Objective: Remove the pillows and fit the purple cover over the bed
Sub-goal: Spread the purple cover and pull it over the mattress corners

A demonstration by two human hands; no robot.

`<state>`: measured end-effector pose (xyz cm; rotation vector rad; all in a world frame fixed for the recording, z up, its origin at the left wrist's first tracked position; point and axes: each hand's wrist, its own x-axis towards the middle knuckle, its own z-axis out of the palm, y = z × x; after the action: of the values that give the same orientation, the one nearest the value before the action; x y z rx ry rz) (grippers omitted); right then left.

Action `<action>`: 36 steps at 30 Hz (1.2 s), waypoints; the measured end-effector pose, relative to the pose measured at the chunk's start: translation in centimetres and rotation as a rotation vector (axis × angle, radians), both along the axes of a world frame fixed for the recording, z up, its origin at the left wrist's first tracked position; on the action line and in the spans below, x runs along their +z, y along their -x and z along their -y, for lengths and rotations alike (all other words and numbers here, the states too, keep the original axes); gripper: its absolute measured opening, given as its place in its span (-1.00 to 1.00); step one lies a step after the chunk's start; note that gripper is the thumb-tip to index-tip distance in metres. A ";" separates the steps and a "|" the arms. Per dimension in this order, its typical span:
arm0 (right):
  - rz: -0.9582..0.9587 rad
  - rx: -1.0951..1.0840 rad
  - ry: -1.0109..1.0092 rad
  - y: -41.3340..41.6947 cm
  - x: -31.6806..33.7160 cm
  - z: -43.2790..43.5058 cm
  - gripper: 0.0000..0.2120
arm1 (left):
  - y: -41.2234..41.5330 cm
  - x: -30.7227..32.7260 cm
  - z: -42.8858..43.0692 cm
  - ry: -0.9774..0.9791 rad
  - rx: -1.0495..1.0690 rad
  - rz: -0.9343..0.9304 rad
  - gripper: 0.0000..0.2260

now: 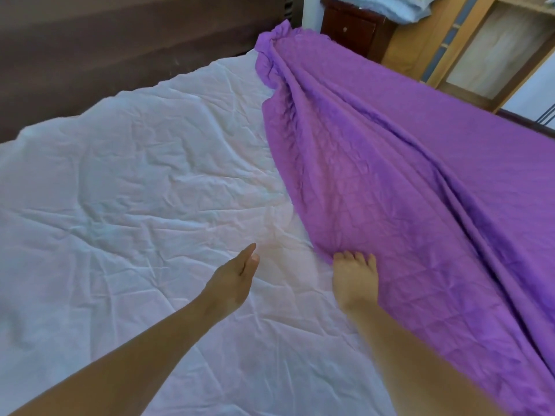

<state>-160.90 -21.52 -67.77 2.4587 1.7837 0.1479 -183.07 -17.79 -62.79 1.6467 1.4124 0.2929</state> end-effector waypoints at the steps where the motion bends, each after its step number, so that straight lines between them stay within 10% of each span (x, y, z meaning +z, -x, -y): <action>1: -0.057 0.043 -0.088 0.0 0.5 -0.2 -0.93 | 0.1 -0.2 -0.1 -0.001 -0.002 -0.004 -0.58; 14: -0.700 0.373 -0.456 12.1 6.6 3.9 -0.76 | -0.9 3.2 -4.4 0.318 0.605 0.563 -0.59; 24: -1.012 0.286 -0.245 15.2 7.0 3.2 -0.87 | 3.0 3.7 -7.5 -0.063 0.721 0.161 -0.82; 32: -0.389 0.217 -0.054 16.1 4.5 3.9 -0.49 | 3.1 3.3 -6.7 -0.148 0.672 0.020 -0.91; 36: -0.397 0.144 -0.216 14.1 4.0 3.1 -0.84 | -0.3 2.8 -5.5 -0.040 0.441 0.321 -0.83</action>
<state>-174.99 -24.64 -63.80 2.6514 2.2098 -0.1578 -182.79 -12.31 -59.96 1.2344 1.5108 0.8042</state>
